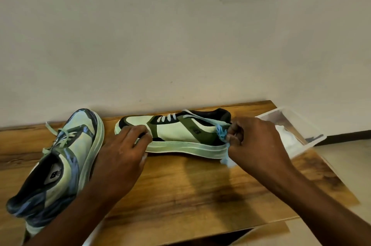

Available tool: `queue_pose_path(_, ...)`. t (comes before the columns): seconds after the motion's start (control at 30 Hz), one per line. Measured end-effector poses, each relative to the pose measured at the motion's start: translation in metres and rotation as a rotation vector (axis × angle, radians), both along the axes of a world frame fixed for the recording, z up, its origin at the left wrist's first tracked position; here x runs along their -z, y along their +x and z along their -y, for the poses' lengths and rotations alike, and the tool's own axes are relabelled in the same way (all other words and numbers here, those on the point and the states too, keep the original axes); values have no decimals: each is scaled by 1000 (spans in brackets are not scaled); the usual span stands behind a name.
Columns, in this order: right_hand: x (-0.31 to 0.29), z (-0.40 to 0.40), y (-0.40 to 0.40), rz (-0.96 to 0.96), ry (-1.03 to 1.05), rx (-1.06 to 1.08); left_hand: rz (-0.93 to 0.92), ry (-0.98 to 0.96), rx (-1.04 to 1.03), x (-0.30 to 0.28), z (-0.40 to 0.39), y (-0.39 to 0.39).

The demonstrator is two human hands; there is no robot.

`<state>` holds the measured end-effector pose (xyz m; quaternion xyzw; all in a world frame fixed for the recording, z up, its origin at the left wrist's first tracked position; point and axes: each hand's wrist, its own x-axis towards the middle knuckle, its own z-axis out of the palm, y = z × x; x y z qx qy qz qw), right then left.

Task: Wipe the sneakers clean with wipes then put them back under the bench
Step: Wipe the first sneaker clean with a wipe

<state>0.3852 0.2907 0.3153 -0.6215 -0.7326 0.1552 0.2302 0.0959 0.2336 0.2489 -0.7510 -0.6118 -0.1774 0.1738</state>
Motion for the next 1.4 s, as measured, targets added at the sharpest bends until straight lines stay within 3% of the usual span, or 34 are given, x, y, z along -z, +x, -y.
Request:
queue_pose_path(0.1,-3,4,4,221,-167,-15,36,-19,-65,14,-7,-4)
queue_pose_path(0.2,1,5,6,251,-231,-13,154,-60,-122,21,-14,-6)
queue_pose_path(0.33,4,-4,16,206,-199,23,265,-166,-209,21,-17,2)
queue_pose_path(0.53,18,-13,14,-35,-226,25,303,-320,-264,12,-13,14)
queue_pose_path(0.77,44,-15,-2,-131,-230,82,648,-357,-239,0,2,79)
queue_pose_path(0.93,41,6,-10,-130,-205,69,640,-225,-322,1,-5,90)
queue_pose_path(1.13,38,48,-23,11,-287,-170,637,-301,-328,-5,-5,89)
queue_pose_path(1.23,29,20,-1,-16,-326,-20,655,-321,-312,-7,-1,87)
queue_pose_path(1.3,25,1,9,-110,-229,98,681,-298,-323,-7,0,89)
queue_pose_path(1.4,37,2,-4,-167,-193,94,665,-280,-360,-7,-1,102)
